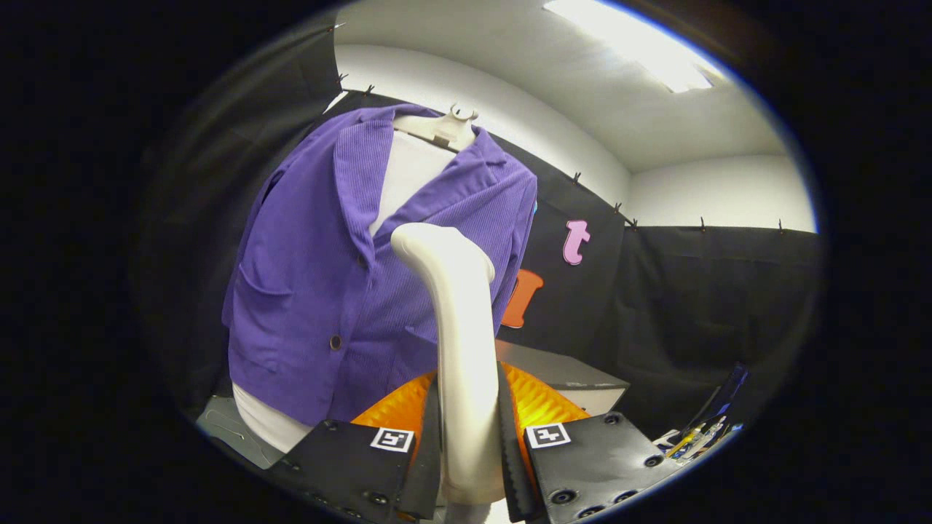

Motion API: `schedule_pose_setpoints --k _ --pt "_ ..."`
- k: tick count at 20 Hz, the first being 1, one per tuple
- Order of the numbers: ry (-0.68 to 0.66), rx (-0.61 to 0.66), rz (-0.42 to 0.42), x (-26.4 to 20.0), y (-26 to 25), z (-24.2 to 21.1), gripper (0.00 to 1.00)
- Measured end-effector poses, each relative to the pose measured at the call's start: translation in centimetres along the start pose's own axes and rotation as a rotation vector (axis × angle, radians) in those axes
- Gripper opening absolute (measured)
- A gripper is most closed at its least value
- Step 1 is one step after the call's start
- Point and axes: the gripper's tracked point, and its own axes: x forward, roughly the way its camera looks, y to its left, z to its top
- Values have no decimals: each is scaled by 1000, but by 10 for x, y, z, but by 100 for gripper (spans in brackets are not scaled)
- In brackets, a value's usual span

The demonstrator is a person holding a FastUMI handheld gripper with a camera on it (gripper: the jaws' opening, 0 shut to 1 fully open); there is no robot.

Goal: Iron the clothes twice with a garment steamer, once on the left side and once on the right side.

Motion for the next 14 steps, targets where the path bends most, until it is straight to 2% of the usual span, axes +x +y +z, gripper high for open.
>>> schedule_pose_setpoints --k 3,8,14 --pt "-55 5 11 -4 1 41 43" --pt "-159 41 81 -7 32 105 43" --pt "-206 37 189 -7 90 149 42"
